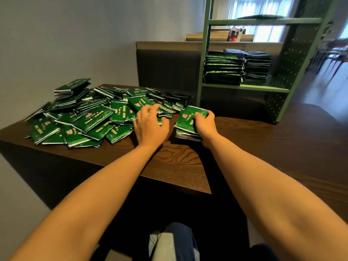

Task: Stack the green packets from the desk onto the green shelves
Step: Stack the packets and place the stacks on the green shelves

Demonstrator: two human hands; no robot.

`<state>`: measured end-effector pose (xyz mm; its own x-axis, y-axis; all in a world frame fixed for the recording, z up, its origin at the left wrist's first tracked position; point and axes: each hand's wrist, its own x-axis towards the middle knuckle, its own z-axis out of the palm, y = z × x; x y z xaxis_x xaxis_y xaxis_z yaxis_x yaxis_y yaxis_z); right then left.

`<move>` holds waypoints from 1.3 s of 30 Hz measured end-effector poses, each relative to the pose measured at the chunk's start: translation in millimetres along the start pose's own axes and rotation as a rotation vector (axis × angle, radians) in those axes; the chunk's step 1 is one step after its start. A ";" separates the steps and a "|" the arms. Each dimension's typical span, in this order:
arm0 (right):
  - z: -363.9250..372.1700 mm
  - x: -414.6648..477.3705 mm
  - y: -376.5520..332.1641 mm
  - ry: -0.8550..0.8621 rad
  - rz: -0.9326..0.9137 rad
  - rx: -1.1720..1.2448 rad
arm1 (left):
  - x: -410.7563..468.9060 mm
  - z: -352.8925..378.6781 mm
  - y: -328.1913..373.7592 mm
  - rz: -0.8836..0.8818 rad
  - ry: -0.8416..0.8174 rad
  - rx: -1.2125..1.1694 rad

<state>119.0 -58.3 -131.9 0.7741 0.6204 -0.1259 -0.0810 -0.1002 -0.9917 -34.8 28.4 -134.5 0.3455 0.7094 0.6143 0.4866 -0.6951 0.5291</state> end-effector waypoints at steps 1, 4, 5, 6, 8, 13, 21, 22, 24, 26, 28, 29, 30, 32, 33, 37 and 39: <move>0.0 1.1 2.2 -0.005 -0.023 -0.036 | 3.4 0.6 -9.7 -0.049 -0.017 0.098; 2.3 6.0 5.6 -0.033 -0.031 -0.063 | 8.3 3.6 -28.4 -0.230 -0.124 0.231; 2.5 7.3 5.4 -0.034 -0.029 -0.069 | 9.4 6.3 -29.5 -0.266 -0.151 0.236; 3.3 6.6 5.5 -0.036 -0.032 -0.071 | 9.3 6.9 -29.3 -0.276 -0.167 0.241; 4.2 4.4 6.4 -0.035 -0.044 -0.076 | 8.7 6.9 -26.4 -0.266 -0.158 0.229; 4.8 0.9 8.0 -0.046 -0.066 -0.068 | 6.1 2.2 -28.1 -0.252 0.002 0.076; 2.6 -4.3 4.0 -0.081 -0.092 -0.026 | 12.8 -5.7 -1.1 -0.157 0.152 -0.346; 1.5 -5.1 3.3 -0.090 -0.096 -0.009 | 15.7 -7.4 5.9 -0.205 0.162 -0.421; -0.8 -7.3 1.9 -0.107 -0.111 0.020 | 20.7 -8.7 17.4 -0.315 0.151 -0.566; -2.0 -9.6 1.2 -0.119 -0.129 0.041 | 21.3 -6.9 24.4 -0.393 0.092 -0.668; -3.5 -10.1 1.8 -0.125 -0.144 0.053 | 14.2 -3.6 27.4 -0.370 0.004 -0.648; -4.1 -11.5 1.1 -0.121 -0.155 0.056 | 8.5 -2.8 29.0 -0.308 -0.043 -0.579; -4.9 -12.7 0.4 -0.111 -0.163 0.053 | 2.8 -2.0 30.1 -0.238 -0.088 -0.511; -6.6 -14.2 -1.1 -0.087 -0.177 0.039 | -6.2 -0.4 30.8 -0.167 -0.169 -0.442; -7.3 -15.3 -2.1 -0.084 -0.176 0.048 | -9.6 0.5 31.0 -0.159 -0.203 -0.424; -9.4 -15.9 -0.7 -0.117 -0.138 0.101 | -16.8 1.7 31.5 -0.131 -0.242 -0.426; -10.2 -13.6 1.4 -0.132 -0.129 0.099 | -16.4 -0.1 30.6 -0.098 -0.261 -0.446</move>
<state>114.7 -74.9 -131.2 0.6936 0.7204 0.0065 -0.0527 0.0598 -0.9968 -25.6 -4.5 -128.3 0.5317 0.7393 0.4131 0.1573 -0.5655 0.8096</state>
